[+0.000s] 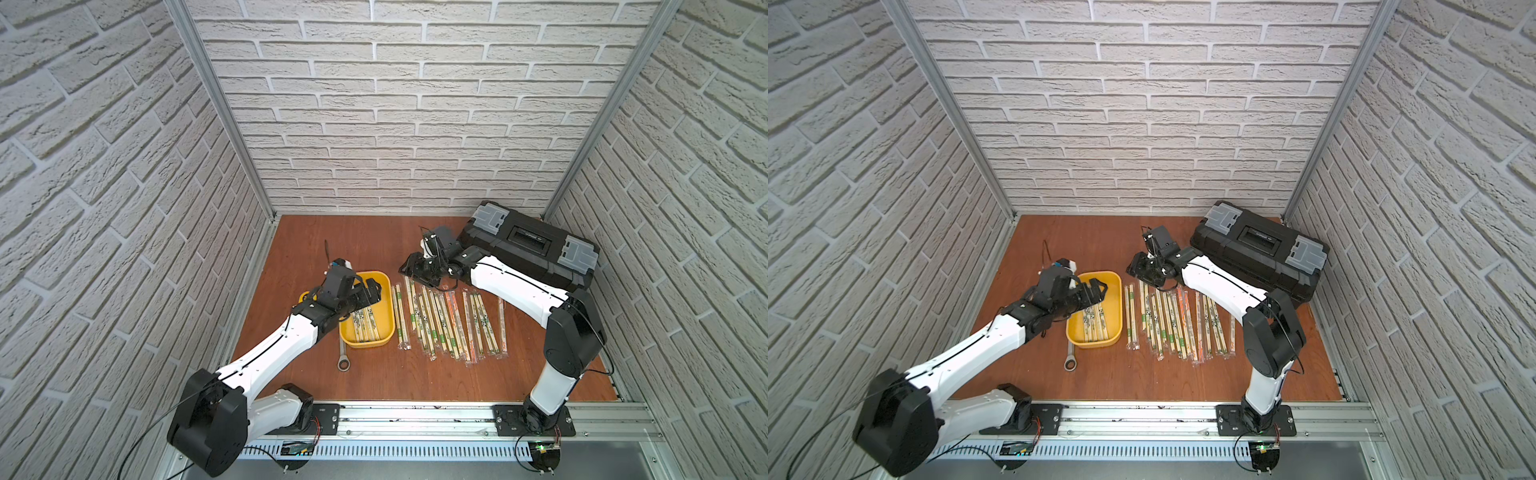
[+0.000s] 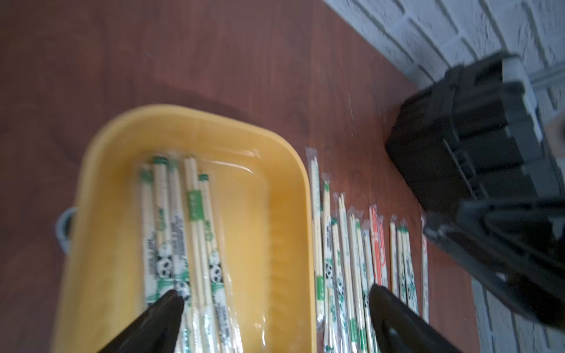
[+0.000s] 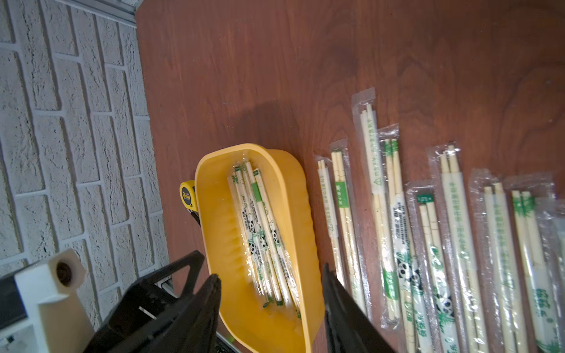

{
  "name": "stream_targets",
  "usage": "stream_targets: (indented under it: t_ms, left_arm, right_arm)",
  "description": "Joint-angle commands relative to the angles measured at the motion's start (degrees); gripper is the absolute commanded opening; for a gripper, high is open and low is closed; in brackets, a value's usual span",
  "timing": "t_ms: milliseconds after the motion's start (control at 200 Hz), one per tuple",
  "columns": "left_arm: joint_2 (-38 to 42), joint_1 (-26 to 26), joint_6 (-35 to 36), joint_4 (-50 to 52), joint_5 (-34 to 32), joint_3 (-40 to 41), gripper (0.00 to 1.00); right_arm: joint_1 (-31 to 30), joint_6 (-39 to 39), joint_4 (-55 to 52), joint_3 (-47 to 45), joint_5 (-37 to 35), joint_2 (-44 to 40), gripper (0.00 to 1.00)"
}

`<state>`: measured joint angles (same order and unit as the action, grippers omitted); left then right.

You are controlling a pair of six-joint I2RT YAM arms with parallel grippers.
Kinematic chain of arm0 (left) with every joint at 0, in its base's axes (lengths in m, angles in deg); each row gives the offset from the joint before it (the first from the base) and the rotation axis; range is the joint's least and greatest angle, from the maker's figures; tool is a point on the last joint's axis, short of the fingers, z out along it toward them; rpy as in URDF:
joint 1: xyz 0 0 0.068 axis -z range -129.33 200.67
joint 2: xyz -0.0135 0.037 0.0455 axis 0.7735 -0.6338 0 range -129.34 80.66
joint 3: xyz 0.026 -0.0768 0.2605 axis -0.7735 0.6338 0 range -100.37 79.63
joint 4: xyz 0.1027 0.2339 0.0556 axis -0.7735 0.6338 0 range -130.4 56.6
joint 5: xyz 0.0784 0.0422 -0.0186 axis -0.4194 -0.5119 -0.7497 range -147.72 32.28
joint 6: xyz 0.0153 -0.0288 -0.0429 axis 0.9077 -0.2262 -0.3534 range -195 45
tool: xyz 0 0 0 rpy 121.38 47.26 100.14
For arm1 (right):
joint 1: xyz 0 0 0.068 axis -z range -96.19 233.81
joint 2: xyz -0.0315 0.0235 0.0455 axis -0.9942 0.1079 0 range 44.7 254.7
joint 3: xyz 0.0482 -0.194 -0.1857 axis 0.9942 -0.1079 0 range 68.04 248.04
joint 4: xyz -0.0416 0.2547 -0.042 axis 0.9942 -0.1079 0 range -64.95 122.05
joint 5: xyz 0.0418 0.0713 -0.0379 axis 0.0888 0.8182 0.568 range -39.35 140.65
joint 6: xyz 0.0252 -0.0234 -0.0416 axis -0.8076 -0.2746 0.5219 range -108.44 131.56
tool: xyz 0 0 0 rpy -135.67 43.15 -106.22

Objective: Take the paired disposable chopsticks out of the storage box
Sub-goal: Pick up the paired disposable chopsticks from the storage box.

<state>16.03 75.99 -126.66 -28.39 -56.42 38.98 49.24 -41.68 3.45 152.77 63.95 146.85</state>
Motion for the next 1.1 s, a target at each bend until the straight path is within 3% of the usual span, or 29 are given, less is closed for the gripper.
stream_targets:
  t_ms: [0, 180, 330, 550, 1090]
  left_arm:
    - [2.30, -6.33, -0.72, 6.87, -1.72, -1.89, 0.98]
    - [0.80, -17.04, 2.90, 12.95, 3.65, -4.41, 0.98]
    - [-0.85, -21.51, 5.20, 14.19, 7.53, -5.28, 0.98]
    - [-1.48, -23.42, 6.00, 13.05, 10.14, -4.83, 0.98]
    - [-1.51, -25.67, 5.92, 10.19, 12.94, -3.13, 0.98]
  right_arm:
    - [-4.17, 9.03, -6.46, 6.11, -3.46, 4.52, 0.53]
    - [-9.72, 16.72, -16.14, 19.75, -8.64, 15.58, 0.48]
    - [-12.22, 20.05, -20.86, 27.97, -12.22, 23.26, 0.43]
    - [-14.19, 23.43, -28.01, 37.48, -16.05, 32.00, 0.42]
    - [-15.43, 24.05, -31.47, 43.38, -15.60, 38.40, 0.40]
